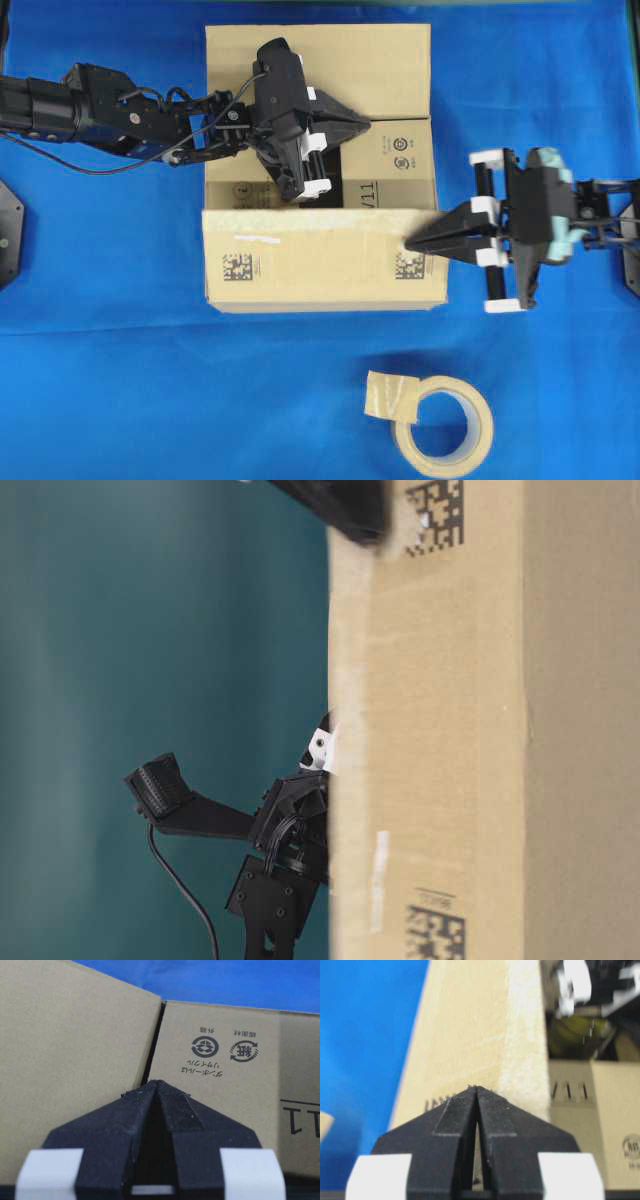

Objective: Close the cardboard box.
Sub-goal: 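Push the near long flap up and over with the right gripper, then move the left gripper to the far edge behind the far long flap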

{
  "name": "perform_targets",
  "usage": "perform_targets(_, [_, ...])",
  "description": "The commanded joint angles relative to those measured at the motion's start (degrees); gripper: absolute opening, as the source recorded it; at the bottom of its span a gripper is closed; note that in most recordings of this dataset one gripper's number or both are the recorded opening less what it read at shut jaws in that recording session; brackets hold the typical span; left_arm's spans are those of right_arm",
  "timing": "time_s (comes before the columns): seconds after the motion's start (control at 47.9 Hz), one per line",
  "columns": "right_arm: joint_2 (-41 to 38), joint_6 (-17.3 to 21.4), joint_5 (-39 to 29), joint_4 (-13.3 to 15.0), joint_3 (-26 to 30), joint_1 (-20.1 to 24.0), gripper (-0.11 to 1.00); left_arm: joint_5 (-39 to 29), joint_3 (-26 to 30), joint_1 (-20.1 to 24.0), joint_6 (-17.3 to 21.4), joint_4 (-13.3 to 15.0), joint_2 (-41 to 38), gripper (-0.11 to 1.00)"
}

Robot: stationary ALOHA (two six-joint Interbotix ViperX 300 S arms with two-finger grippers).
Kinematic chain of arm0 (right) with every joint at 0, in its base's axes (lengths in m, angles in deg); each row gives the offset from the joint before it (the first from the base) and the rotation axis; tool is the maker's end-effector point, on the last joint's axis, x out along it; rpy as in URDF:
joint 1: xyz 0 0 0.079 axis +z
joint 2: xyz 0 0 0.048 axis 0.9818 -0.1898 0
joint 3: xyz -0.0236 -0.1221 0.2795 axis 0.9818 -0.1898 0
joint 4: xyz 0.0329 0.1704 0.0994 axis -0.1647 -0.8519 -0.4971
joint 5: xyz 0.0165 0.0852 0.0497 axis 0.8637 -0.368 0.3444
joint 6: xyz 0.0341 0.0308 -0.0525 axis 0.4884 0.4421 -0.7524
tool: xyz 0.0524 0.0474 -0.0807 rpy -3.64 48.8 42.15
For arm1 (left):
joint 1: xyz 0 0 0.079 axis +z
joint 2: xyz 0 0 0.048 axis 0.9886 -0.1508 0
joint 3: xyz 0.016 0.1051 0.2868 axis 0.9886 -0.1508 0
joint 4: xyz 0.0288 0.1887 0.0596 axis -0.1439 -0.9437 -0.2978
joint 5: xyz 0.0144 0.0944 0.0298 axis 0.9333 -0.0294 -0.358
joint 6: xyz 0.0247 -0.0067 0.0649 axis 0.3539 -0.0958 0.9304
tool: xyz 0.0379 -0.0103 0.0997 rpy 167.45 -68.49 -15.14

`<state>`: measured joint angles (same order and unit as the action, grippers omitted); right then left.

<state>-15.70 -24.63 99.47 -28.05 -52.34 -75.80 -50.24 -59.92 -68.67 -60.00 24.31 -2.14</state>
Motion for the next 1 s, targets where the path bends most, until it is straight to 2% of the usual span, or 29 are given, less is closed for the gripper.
perform_targets(0.0, [-1.93,0.18,0.0,-0.35,0.44,-0.35,0.0,0.26,0.35,-0.18,0.09,-0.09,1.14,0.0])
perform_targets(0.188, [-5.98,0.18,0.09,-1.67,0.97,-0.35,0.0,0.35,0.44,-0.18,0.26,-0.09,1.05,0.0])
perform_targets(0.438, [-6.06,0.18,0.26,-1.85,1.14,-0.35,0.0,0.0,0.35,-0.18,0.26,-0.09,1.93,0.0])
perform_targets(0.814, [-6.06,0.18,0.35,-1.93,1.32,-0.35,0.0,-6.42,0.97,-0.7,0.44,-0.09,15.56,0.0])
perform_targets(0.981, [-6.15,0.18,0.62,-1.93,1.32,-0.35,0.0,-12.04,2.46,2.29,0.44,-0.09,19.95,0.0])
